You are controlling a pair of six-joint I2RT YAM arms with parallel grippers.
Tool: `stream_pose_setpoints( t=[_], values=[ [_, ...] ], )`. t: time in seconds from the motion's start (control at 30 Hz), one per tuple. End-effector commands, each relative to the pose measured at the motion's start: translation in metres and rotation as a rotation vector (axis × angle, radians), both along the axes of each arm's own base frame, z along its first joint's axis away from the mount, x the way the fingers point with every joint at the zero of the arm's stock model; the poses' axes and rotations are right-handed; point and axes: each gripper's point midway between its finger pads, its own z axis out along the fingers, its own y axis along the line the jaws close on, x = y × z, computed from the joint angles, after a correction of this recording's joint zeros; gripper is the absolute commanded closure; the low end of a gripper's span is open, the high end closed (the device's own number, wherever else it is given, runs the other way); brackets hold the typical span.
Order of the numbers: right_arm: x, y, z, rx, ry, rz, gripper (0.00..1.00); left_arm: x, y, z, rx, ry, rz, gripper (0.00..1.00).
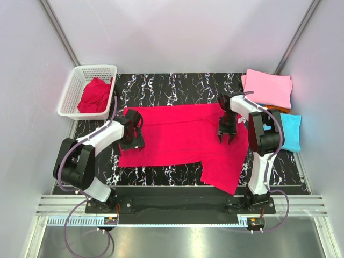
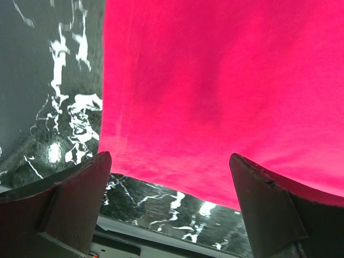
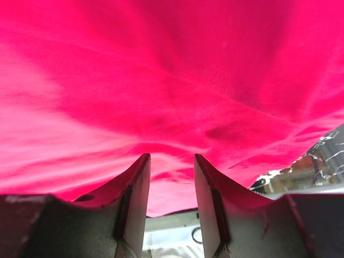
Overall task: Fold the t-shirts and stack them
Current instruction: Fold the tshirt
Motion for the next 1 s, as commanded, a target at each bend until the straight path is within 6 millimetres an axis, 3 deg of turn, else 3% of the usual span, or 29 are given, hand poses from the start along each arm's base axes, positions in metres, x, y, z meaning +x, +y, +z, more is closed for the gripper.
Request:
stream_pose_setpoints(
  t=[0.0,0.07,0.17,0.3,0.43,0.53,0.8,0.97],
  values=[
    [0.038,0.004,0.058,0.026,-0.219,-0.001,0.54,0.032,-0.012,0.041,-0.042,-0.143,-0.020,0.01],
    [0.049,0.002,0.080,0.018,-0.298,-0.009,0.48,0.047,-0.019,0.057,-0.059,-0.188,-0.040,0.01],
    [0.062,-0.010,0.093,-0.038,-0.367,-0.021,0.44,0.069,-0.031,0.073,-0.092,-0.228,-0.061,0.01],
    [0.074,-0.022,0.085,-0.034,-0.375,-0.048,0.48,0.096,-0.057,0.084,-0.182,-0.245,-0.102,0.01],
    [0.088,-0.041,0.083,0.005,-0.420,-0.119,0.52,0.110,-0.091,0.092,-0.339,-0.262,-0.172,0.01],
    [0.090,-0.050,0.078,0.009,-0.418,-0.144,0.53,0.117,-0.105,0.093,-0.396,-0.253,-0.204,0.01],
    [0.083,-0.040,0.056,0.112,-0.368,-0.181,0.55,0.126,-0.110,0.090,-0.400,-0.246,-0.229,0.01],
    [0.077,-0.044,0.044,0.109,-0.341,-0.219,0.55,0.126,-0.111,0.087,-0.399,-0.238,-0.238,0.01]
  ],
)
